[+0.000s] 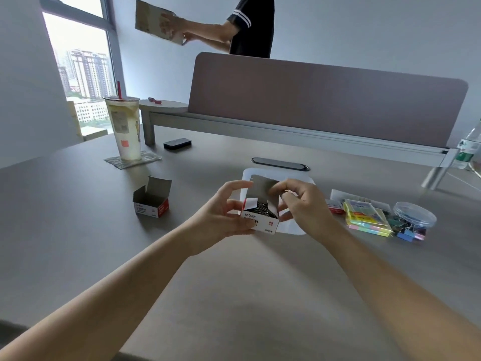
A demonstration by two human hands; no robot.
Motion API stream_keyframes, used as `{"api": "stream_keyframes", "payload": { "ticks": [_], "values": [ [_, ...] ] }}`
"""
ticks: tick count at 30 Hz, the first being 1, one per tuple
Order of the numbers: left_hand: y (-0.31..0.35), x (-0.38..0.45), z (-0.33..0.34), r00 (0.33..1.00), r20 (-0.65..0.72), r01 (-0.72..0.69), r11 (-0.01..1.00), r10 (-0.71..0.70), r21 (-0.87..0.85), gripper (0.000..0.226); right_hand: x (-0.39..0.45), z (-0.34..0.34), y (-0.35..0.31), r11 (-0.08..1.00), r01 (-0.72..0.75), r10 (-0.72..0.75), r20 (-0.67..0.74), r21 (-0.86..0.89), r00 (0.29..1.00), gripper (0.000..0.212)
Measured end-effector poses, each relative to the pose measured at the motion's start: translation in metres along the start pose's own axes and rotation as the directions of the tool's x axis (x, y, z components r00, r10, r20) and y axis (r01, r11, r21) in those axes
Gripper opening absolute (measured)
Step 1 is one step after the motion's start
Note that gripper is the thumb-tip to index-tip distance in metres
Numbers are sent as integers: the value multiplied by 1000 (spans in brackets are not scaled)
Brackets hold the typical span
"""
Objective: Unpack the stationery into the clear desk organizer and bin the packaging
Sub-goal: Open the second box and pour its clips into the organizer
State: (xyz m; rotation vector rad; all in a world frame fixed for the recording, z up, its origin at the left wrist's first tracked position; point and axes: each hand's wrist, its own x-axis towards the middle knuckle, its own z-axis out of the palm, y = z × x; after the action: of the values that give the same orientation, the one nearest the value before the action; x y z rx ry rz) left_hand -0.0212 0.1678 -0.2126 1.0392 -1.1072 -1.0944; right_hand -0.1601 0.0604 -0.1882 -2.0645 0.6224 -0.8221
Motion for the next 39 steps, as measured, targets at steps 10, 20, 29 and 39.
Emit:
{"api": "stream_keyframes", "payload": {
  "ticks": [10, 20, 29, 39],
  "values": [
    [33, 40, -27, 987, -82, -116, 971, 135, 207, 43, 50, 3, -26, 979, -154, 132, 158, 133, 979, 11],
    [41, 96, -58, 984, -54, -119, 855, 170, 505, 41, 94, 0, -12, 967, -166, 154, 74, 194, 985, 20],
    [30, 122, -57, 993, 16, -106, 840, 115, 533, 47, 94, -11, 8, 972, -164, 150, 91, 167, 984, 19],
    [23, 126, -48, 986, 7, -126, 715, 167, 688, 55, 85, -18, 13, 958, -173, 170, 33, 227, 985, 21]
  ]
}}
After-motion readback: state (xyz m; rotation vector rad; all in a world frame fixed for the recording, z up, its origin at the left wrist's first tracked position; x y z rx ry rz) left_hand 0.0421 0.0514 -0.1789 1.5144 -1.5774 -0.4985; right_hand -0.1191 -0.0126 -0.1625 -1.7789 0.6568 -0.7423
